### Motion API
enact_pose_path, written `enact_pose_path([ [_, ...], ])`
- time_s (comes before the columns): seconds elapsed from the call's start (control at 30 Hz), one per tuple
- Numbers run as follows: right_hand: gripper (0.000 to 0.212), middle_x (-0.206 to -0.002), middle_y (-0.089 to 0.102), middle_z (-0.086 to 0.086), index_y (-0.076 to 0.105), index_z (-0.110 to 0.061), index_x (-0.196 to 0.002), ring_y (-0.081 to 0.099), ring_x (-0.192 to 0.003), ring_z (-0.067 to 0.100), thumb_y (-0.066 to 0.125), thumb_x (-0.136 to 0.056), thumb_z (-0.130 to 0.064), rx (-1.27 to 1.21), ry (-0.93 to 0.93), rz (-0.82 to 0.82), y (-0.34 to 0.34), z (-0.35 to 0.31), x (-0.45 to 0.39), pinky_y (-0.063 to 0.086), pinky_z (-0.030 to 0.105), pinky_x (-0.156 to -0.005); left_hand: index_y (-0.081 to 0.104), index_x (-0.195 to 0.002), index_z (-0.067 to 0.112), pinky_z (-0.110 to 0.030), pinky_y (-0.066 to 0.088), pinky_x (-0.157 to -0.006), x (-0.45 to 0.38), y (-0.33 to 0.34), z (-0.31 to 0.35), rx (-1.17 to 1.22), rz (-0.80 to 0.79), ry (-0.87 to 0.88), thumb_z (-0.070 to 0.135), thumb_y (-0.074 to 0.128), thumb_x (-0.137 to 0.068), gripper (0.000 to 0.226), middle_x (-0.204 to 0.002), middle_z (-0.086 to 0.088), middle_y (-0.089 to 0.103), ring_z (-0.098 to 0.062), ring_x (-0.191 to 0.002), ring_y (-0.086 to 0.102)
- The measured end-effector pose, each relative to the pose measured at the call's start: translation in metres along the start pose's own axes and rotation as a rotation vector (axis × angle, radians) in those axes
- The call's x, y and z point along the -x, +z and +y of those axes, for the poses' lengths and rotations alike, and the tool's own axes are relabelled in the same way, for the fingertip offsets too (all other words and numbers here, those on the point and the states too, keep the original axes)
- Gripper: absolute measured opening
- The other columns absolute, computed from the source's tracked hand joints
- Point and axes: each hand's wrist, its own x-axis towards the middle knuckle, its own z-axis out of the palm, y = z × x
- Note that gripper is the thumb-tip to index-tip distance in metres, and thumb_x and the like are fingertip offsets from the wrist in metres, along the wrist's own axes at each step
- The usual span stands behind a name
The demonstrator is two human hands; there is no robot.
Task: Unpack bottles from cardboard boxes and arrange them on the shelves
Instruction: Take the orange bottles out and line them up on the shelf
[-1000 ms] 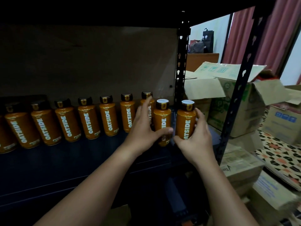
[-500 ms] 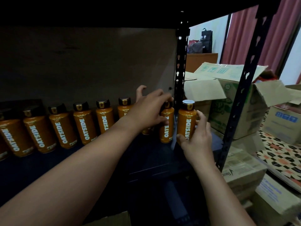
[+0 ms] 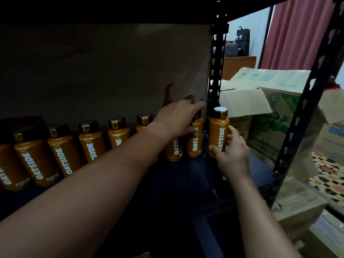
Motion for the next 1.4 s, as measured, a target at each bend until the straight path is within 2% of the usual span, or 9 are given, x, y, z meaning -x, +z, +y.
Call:
enact_pose_path([
  [0.2,0.077,-0.14,0.054,0.006,0.041,-0.02,-0.151,0.052,-0.129,0.023,0.081,-0.085,-0.018,-0.009,0.032,-0.016,0.012,-0.001,-0.011,0.043,0.035,-0.102,0.035,-0.152,0.03,-0.038,0.046,-0.093,-0.001,-0.017,-0.013,0.164,-0.134,-0.129,0.045,0.085,-0.077,0.091,-0.146,0.0,0.051,-0.023,-0.132,0.05],
  [0.33,0.077,-0.141,0.053,0.003,0.041,-0.023,-0.15,0.051,-0.13,0.021,0.081,-0.085,-0.018,-0.026,0.061,-0.016,0.016,0.0,-0.014,0.044,0.038,-0.104,0.045,-0.142,0.027,-0.029,0.04,-0.07,0.0,-0.027,-0.03,0.167,-0.28,-0.261,0.047,0.083,-0.079,0.076,-0.135,0.002,0.057,-0.014,-0.105,0.05],
  [0.43,0.077,-0.141,0.053,0.003,0.04,-0.023,-0.151,0.05,-0.131,0.021,0.08,-0.085,-0.017,-0.021,0.078,-0.017,0.017,-0.002,-0.014,0.044,0.039,-0.104,0.048,-0.14,0.027,-0.024,0.036,-0.06,0.001,-0.026,-0.036,0.174,-0.294,-0.253,0.046,0.082,-0.079,0.073,-0.131,0.004,0.057,-0.01,-0.1,0.047],
  [0.77,0.079,-0.145,0.052,0.003,0.036,-0.024,-0.154,0.048,-0.135,0.021,0.077,-0.088,-0.016,-0.026,0.088,-0.033,0.017,-0.003,-0.013,0.043,0.042,-0.107,0.047,-0.143,0.031,-0.025,0.039,-0.063,0.002,-0.026,-0.046,0.152,-0.327,-0.242,0.052,0.081,-0.077,0.077,-0.137,0.003,0.056,-0.011,-0.106,0.05],
  [1.0,0.078,-0.145,0.053,0.003,0.036,-0.023,-0.154,0.049,-0.136,0.021,0.076,-0.088,-0.014,-0.055,0.082,-0.03,0.018,-0.002,-0.012,0.043,0.041,-0.108,0.032,-0.155,0.034,-0.028,0.04,-0.088,-0.008,-0.019,-0.024,0.225,-0.166,-0.102,0.057,0.068,-0.089,0.079,-0.154,0.002,0.046,-0.019,-0.137,0.048],
  [1.1,0.076,-0.144,0.054,0.003,0.036,-0.023,-0.154,0.049,-0.135,0.02,0.075,-0.089,-0.014,-0.051,0.074,-0.029,0.019,-0.002,-0.011,0.043,0.038,-0.108,0.042,-0.151,0.032,-0.026,0.04,-0.089,-0.014,-0.015,-0.018,0.268,-0.129,-0.072,0.048,0.067,-0.093,0.065,-0.149,0.004,0.052,-0.015,-0.132,0.052],
  [1.23,0.074,-0.142,0.055,0.003,0.038,-0.022,-0.154,0.051,-0.133,0.02,0.075,-0.09,-0.015,-0.048,0.072,-0.028,0.019,-0.003,-0.011,0.043,0.039,-0.109,0.05,-0.145,0.029,-0.018,0.037,-0.069,-0.017,-0.014,-0.02,0.303,-0.126,-0.11,0.045,0.066,-0.095,0.055,-0.14,0.004,0.058,-0.005,-0.108,0.052],
  [1.33,0.073,-0.141,0.056,0.004,0.039,-0.022,-0.153,0.052,-0.132,0.021,0.075,-0.09,-0.015,-0.053,0.066,-0.031,0.021,-0.004,-0.009,0.046,0.041,-0.11,0.049,-0.146,0.032,-0.025,0.039,-0.082,-0.017,-0.014,-0.024,0.347,-0.141,-0.12,0.044,0.065,-0.096,0.054,-0.143,0.004,0.056,-0.01,-0.122,0.053],
  [1.4,0.072,-0.141,0.056,0.004,0.039,-0.022,-0.153,0.052,-0.132,0.021,0.074,-0.091,-0.015,-0.048,0.061,-0.036,0.021,-0.005,-0.008,0.046,0.041,-0.109,0.048,-0.146,0.033,-0.023,0.038,-0.078,-0.016,-0.014,-0.024,0.361,-0.144,-0.13,0.043,0.065,-0.096,0.054,-0.144,0.004,0.056,-0.006,-0.116,0.051],
])
